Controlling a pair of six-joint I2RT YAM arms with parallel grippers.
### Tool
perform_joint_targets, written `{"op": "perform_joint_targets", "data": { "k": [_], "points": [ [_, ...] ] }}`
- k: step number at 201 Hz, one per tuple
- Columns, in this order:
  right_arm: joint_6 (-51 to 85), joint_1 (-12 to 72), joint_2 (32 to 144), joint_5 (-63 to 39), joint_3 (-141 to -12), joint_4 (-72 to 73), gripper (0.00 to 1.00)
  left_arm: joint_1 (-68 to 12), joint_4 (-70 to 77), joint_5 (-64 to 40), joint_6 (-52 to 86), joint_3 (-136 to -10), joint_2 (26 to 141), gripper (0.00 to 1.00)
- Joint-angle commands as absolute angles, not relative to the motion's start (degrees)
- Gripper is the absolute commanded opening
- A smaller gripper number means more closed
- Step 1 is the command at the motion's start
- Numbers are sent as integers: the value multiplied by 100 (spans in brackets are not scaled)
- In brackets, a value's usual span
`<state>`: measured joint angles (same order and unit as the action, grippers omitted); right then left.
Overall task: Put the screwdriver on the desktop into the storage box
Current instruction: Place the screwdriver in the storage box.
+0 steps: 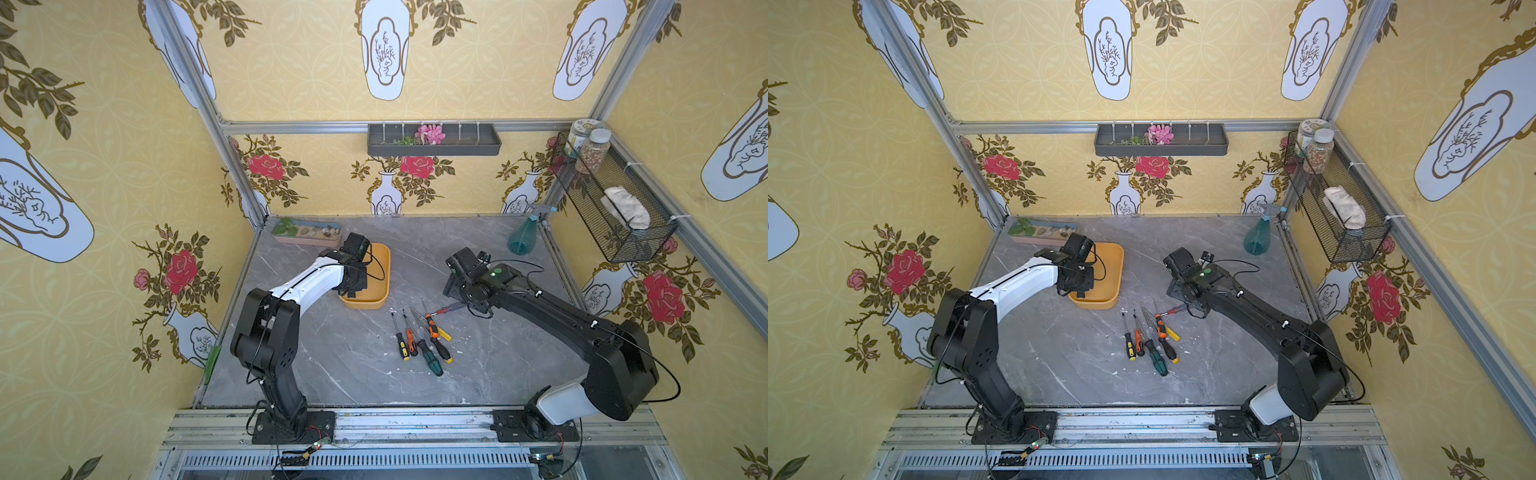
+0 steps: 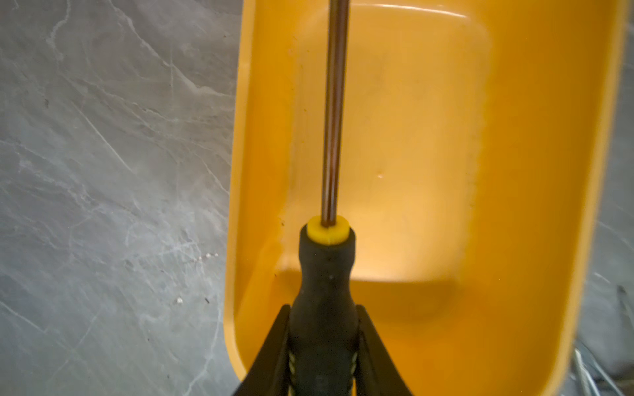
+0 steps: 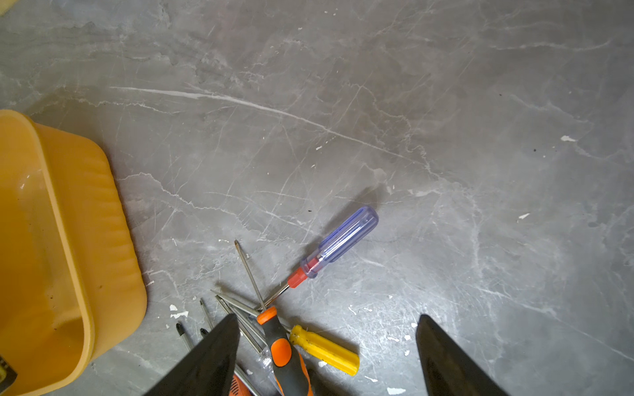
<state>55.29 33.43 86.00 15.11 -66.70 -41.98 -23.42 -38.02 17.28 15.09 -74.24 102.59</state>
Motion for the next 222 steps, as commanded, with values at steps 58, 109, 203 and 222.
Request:
{"op": "perform_joint_targets", "data": {
  "k": [58,109,203,222],
  "points": [
    [5425,3616,9236,1359,-7165,-4157,83,-2294,-3340,1496,1247,-7653,11064,45],
    [4930,4430,9662,1135,-7585,-4532,82,-2276,-3315,1463,1593,-7652,10395,60],
    [4033,5863,11126,98,-8736,-5301,59,-2113,-1896,1469,4383,-5423,7212,57],
    [3983,5862,11488,225,-9033,-5440,56,-1965,-1769,1374,4742,-5065,6905,57]
  ]
}}
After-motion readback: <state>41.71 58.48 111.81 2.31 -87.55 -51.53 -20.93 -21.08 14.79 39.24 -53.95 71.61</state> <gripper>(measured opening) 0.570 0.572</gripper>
